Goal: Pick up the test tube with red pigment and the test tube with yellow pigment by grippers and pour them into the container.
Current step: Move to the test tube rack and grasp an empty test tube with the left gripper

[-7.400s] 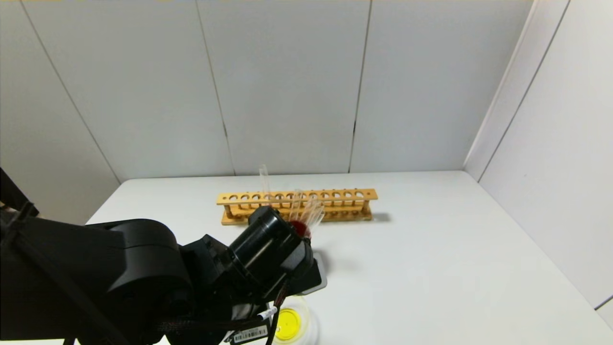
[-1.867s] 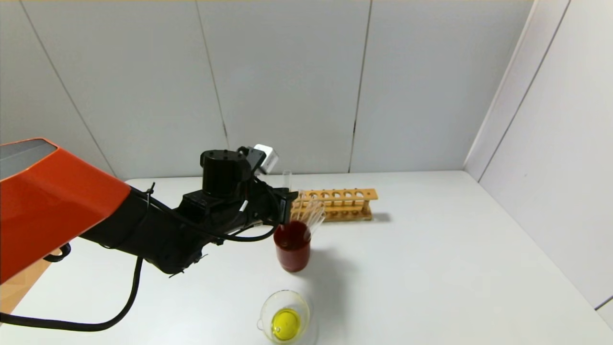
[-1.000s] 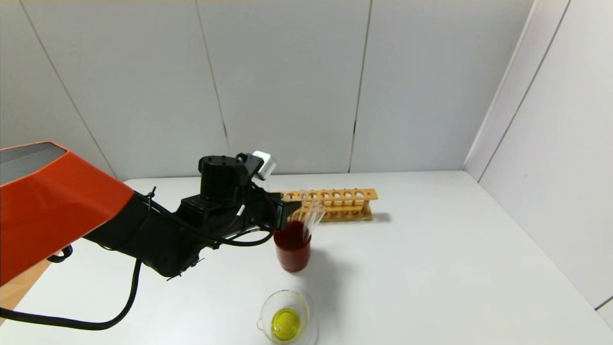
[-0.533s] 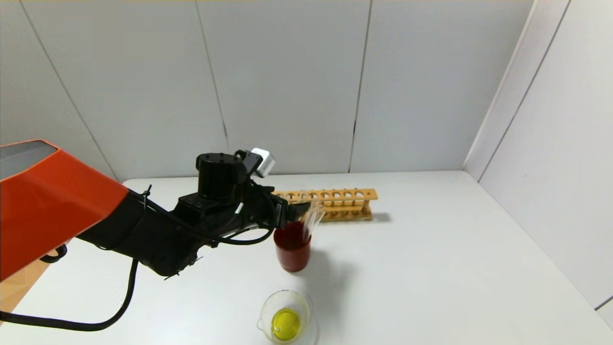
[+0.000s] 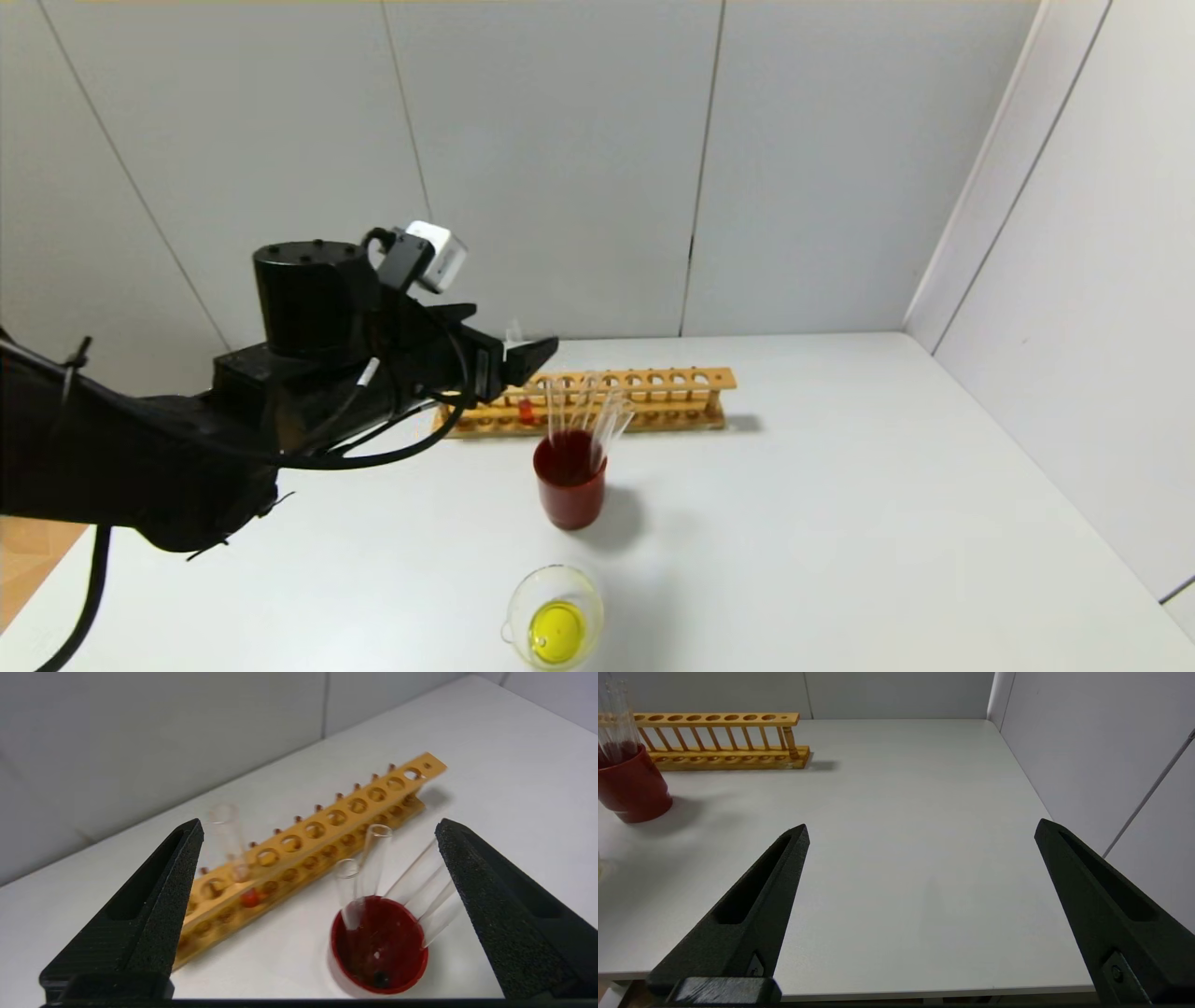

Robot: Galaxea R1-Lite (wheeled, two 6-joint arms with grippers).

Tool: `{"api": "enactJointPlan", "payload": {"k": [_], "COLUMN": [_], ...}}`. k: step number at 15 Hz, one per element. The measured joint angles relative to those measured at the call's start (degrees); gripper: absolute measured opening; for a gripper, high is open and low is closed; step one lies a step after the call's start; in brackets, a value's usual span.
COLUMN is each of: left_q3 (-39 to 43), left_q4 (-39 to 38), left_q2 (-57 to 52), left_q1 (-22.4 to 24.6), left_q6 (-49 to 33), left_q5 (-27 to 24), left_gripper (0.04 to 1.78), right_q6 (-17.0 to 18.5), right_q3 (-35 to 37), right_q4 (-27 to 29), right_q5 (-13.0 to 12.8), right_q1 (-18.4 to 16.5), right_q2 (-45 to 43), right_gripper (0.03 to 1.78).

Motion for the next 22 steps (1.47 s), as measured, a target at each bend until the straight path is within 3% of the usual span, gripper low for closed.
{"api": "enactJointPlan", "payload": {"k": [7, 12, 22], "left_q3": [10.8, 19.4, 23.6], "left_q4": [-0.2, -1.3, -1.4], "left_q2": [-12.3, -17.8, -21.2], "left_q1": [1.8, 1.9, 1.7], "left_q6": [0.1, -0.9, -6.0], "left_q5": [18.2, 19.0, 19.1], "left_gripper": [1.75, 1.75, 1.75], "right_q6": [0.0, 0.0, 0.0], "right_q3": [0.0, 0.0, 0.0], "right_q4": [0.0, 0.0, 0.0], "right_q5": [0.0, 0.0, 0.0], "right_q1": [0.0, 0.0, 0.0], "right_q2": [0.0, 0.0, 0.0], "right_gripper": [1.70, 1.70, 1.70]}}
